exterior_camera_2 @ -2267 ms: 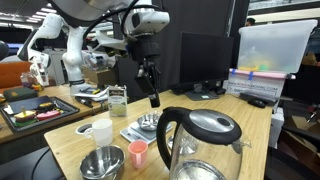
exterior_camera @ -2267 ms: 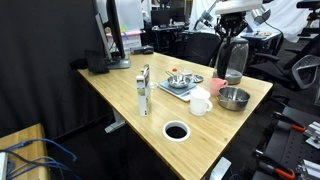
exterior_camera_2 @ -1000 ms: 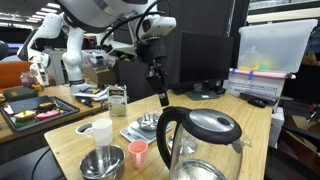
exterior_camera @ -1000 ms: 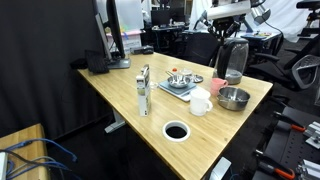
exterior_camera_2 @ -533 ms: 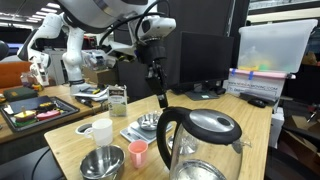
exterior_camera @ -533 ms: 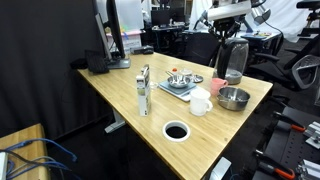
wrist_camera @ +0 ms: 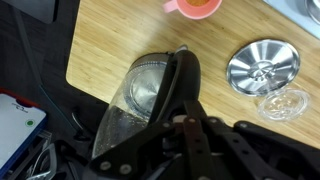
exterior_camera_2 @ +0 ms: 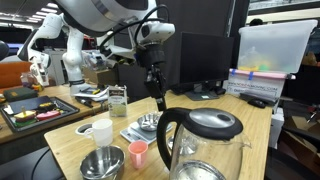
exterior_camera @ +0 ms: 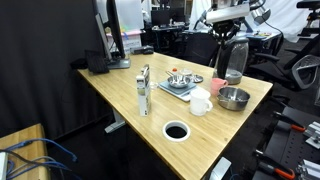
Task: Press the switch on the handle of the kettle
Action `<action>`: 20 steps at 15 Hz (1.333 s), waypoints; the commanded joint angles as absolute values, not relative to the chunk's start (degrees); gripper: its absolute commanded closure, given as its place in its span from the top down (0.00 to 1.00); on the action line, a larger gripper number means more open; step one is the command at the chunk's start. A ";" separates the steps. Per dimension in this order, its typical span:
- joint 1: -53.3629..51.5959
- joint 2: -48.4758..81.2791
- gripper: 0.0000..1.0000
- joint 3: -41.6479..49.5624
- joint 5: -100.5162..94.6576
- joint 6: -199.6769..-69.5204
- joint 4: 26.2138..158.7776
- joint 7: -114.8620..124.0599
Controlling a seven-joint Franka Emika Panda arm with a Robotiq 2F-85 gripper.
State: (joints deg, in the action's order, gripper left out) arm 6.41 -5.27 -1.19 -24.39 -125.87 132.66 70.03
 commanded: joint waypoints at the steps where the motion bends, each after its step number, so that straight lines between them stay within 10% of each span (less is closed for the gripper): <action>1: 5.97 -2.22 0.00 0.06 -23.89 -126.79 132.56 71.72; 17: 2.85 -13.33 0.00 1.24 7.44 -124.95 133.88 38.20; 20: 2.85 -17.05 0.27 1.94 11.91 -117.71 133.98 30.41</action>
State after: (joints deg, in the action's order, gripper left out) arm 3.42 -14.05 0.59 7.82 -122.77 133.10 37.60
